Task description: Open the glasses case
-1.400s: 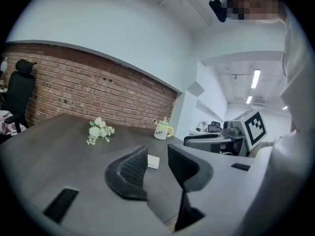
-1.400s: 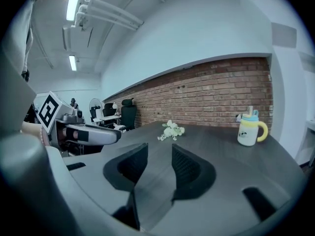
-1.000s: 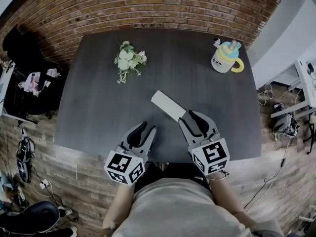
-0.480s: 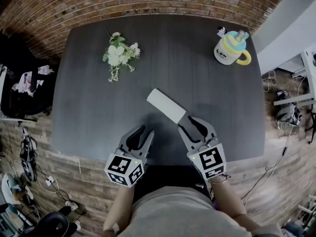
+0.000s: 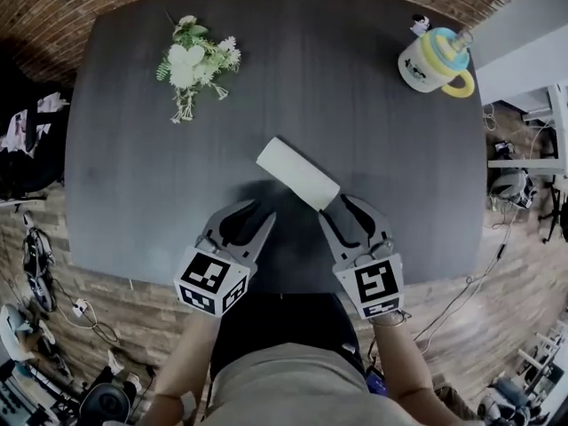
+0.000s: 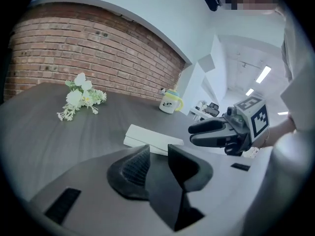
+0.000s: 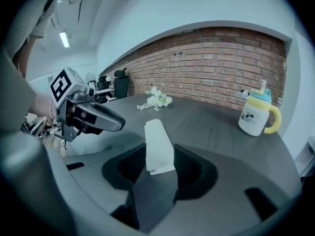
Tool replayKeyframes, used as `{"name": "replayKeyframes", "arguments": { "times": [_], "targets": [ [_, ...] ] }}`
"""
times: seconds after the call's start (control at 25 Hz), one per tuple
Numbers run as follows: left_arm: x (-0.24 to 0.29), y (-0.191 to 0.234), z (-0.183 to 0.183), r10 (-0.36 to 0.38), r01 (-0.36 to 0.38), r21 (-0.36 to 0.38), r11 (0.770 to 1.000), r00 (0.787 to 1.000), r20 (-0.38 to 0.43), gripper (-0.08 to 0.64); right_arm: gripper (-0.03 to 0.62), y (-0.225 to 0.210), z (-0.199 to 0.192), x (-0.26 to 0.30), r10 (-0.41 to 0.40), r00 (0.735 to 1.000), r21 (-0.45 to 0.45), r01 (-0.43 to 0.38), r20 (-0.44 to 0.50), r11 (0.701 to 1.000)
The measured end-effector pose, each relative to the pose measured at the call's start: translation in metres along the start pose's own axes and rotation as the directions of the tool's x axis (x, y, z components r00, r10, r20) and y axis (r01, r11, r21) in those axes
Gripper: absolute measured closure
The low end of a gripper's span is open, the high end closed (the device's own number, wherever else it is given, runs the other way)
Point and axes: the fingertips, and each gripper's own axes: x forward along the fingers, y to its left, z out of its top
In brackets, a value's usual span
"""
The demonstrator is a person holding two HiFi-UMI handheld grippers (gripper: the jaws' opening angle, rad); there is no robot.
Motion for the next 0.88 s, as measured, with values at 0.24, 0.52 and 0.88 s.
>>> {"name": "replayKeyframes", "arguments": {
  "times": [0.24,0.52,0.88],
  "targets": [
    [0.016,0.034,0.009,0.019,-0.019,0.054,0.998,1.0,0.005,0.439,0.402,0.004,-0.009,0.014,-0.033,0.997,-0.114,0.025,-0.063,0.993],
    [0.035,0.052,0.01,0.037,-0.033,0.131,0.991,0.999,-0.026,0.437,0.379,0.011,-0.016,0.034,-0.027,0.993,-0.211,0.001,-0.118,0.978],
    [0.051,0.058,0.007,0.017,0.013,0.271,0.963,0.994,-0.105,0.43,0.322,0.009,-0.014,0.05,-0.017,0.99,-0.25,-0.019,-0.139,0.968]
  ]
}}
